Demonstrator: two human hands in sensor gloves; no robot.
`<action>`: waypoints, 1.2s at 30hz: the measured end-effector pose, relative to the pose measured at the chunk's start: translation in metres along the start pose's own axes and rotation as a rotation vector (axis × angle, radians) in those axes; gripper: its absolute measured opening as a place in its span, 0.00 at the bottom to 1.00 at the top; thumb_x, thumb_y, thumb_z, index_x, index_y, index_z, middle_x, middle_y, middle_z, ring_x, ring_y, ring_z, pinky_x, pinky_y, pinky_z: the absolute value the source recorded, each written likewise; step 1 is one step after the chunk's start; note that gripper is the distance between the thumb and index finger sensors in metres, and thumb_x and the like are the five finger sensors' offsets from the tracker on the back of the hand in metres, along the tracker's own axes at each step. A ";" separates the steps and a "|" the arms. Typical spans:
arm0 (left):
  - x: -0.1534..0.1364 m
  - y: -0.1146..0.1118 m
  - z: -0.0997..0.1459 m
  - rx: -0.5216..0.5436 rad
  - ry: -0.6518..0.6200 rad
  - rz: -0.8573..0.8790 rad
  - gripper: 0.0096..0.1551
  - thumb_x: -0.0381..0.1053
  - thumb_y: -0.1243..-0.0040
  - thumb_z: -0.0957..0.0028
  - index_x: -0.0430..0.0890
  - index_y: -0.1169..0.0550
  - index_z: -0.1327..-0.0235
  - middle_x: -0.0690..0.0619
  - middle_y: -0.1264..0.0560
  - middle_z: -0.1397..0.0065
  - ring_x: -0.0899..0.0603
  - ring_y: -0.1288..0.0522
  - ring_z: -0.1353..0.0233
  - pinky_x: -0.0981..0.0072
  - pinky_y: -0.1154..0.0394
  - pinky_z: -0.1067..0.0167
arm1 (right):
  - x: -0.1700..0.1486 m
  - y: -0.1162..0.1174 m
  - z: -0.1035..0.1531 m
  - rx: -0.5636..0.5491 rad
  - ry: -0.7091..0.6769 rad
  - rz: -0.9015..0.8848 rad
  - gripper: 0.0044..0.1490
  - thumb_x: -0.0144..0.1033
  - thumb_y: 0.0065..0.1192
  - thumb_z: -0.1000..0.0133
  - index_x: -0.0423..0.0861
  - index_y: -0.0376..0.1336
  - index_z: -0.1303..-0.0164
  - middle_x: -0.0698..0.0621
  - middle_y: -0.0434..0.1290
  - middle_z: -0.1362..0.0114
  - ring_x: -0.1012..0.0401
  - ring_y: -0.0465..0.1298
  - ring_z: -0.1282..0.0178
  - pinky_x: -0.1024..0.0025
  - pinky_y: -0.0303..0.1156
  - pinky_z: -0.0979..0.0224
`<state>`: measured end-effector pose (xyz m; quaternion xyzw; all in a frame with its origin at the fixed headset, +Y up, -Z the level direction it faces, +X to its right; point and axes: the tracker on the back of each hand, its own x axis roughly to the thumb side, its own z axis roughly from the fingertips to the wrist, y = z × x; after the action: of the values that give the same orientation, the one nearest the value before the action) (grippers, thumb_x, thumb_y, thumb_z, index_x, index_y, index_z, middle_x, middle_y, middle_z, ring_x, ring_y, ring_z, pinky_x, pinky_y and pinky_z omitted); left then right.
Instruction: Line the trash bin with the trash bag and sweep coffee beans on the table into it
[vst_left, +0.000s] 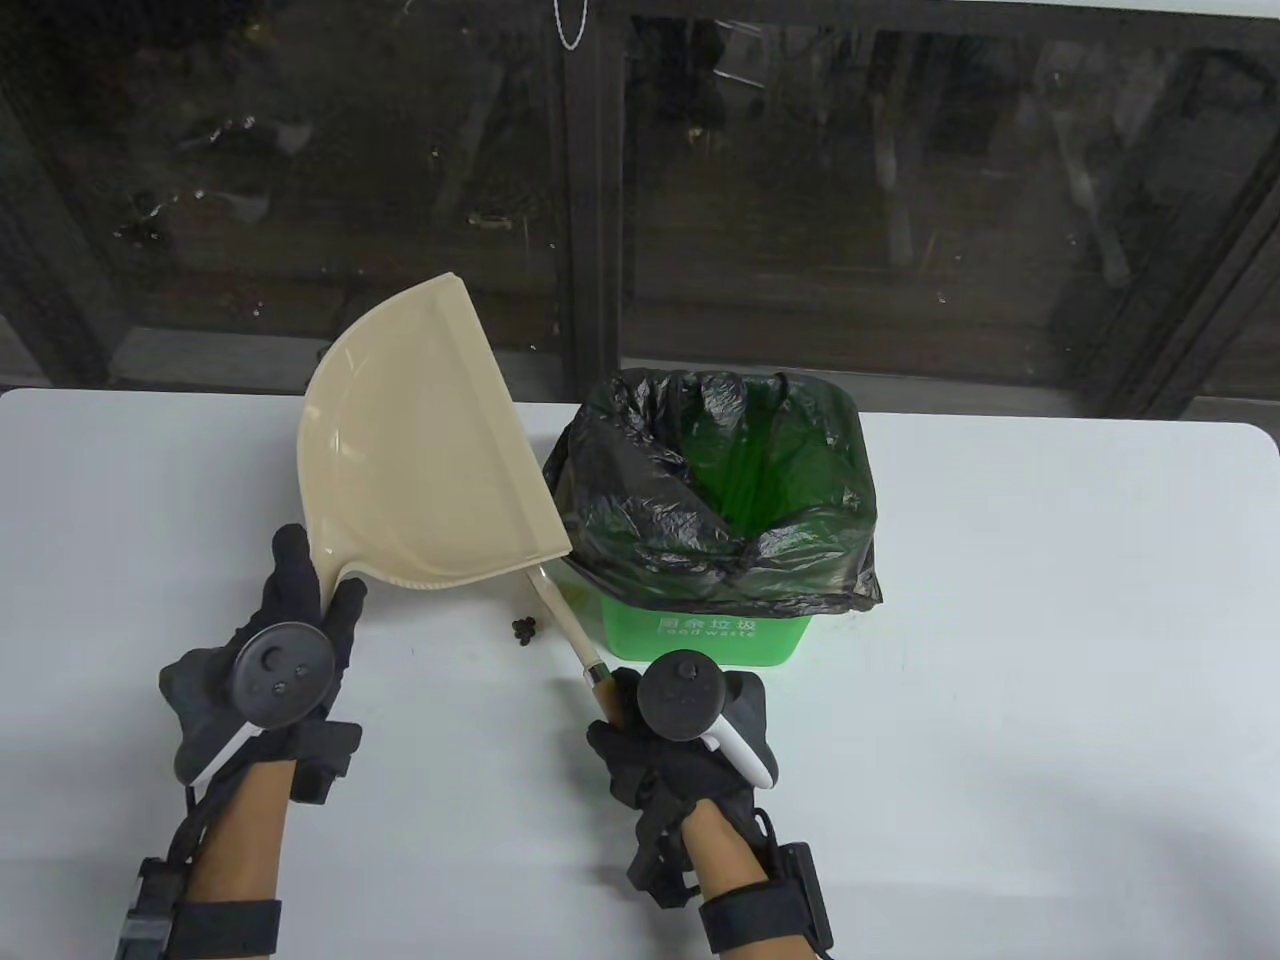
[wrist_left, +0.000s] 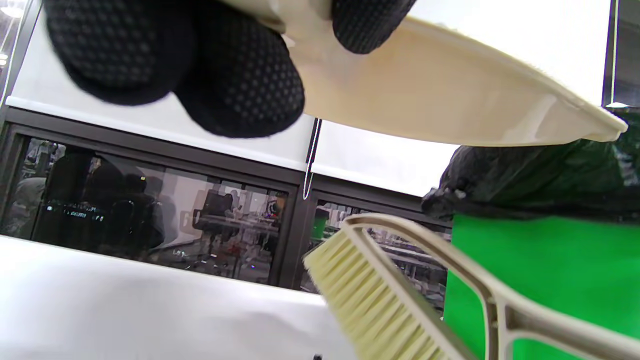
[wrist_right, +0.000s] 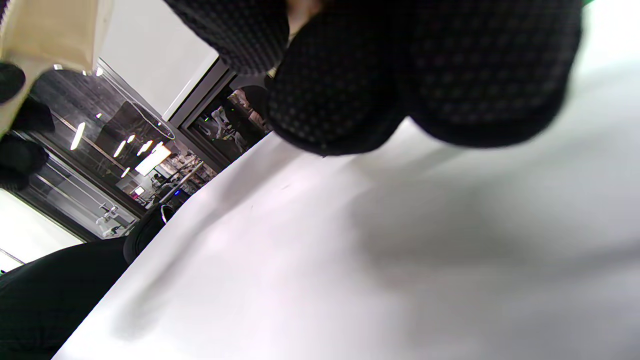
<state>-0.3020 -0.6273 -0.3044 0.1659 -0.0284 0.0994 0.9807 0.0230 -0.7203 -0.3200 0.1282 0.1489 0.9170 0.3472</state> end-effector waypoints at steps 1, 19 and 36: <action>-0.004 -0.004 0.004 -0.002 0.006 0.005 0.40 0.48 0.55 0.22 0.21 0.50 0.16 0.36 0.28 0.31 0.41 0.16 0.56 0.48 0.20 0.55 | 0.000 0.000 0.000 0.000 0.001 -0.003 0.42 0.38 0.57 0.41 0.30 0.46 0.27 0.44 0.73 0.44 0.66 0.81 0.66 0.66 0.82 0.66; -0.054 -0.051 0.034 -0.089 0.122 0.084 0.40 0.48 0.54 0.23 0.21 0.49 0.16 0.35 0.27 0.32 0.41 0.16 0.56 0.48 0.20 0.55 | -0.002 -0.001 0.004 -0.039 0.012 0.008 0.42 0.39 0.57 0.41 0.30 0.46 0.27 0.44 0.73 0.44 0.66 0.82 0.66 0.66 0.83 0.66; -0.057 -0.081 0.037 -0.318 0.117 -0.114 0.40 0.48 0.53 0.23 0.21 0.48 0.16 0.35 0.27 0.32 0.40 0.16 0.56 0.47 0.20 0.55 | 0.008 -0.011 0.012 -0.134 -0.028 0.093 0.42 0.38 0.57 0.41 0.29 0.46 0.27 0.44 0.74 0.44 0.66 0.82 0.67 0.66 0.83 0.66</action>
<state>-0.3421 -0.7251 -0.3002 0.0040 0.0231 0.0472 0.9986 0.0279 -0.7051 -0.3118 0.1244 0.0762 0.9382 0.3140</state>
